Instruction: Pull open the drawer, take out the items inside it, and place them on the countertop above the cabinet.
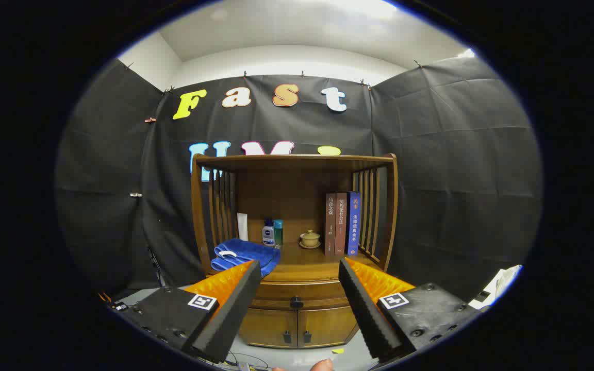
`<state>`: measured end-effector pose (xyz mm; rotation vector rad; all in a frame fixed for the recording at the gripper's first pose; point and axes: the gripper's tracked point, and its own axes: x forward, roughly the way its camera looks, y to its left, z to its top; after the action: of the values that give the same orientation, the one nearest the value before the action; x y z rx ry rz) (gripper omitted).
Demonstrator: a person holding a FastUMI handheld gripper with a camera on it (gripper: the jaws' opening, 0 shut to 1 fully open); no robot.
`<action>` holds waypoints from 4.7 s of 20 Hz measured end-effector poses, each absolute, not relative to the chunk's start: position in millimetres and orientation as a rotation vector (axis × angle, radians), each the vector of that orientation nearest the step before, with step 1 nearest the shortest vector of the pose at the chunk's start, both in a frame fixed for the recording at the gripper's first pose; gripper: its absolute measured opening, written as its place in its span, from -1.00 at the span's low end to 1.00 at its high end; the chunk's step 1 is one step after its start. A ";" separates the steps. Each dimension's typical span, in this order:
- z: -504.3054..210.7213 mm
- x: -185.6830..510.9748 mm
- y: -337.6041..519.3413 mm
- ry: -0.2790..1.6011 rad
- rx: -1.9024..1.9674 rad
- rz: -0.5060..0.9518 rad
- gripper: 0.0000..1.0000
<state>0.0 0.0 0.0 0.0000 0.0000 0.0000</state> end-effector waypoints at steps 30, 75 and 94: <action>-57.7 93.7 -12.8 -0.006 0.009 0.034 0.97; -289.4 134.1 3.6 0.312 0.072 0.063 -0.36; -298.2 62.8 -0.8 0.337 0.064 0.066 -0.35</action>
<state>62.8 -0.8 -298.2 0.0643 0.3370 0.0662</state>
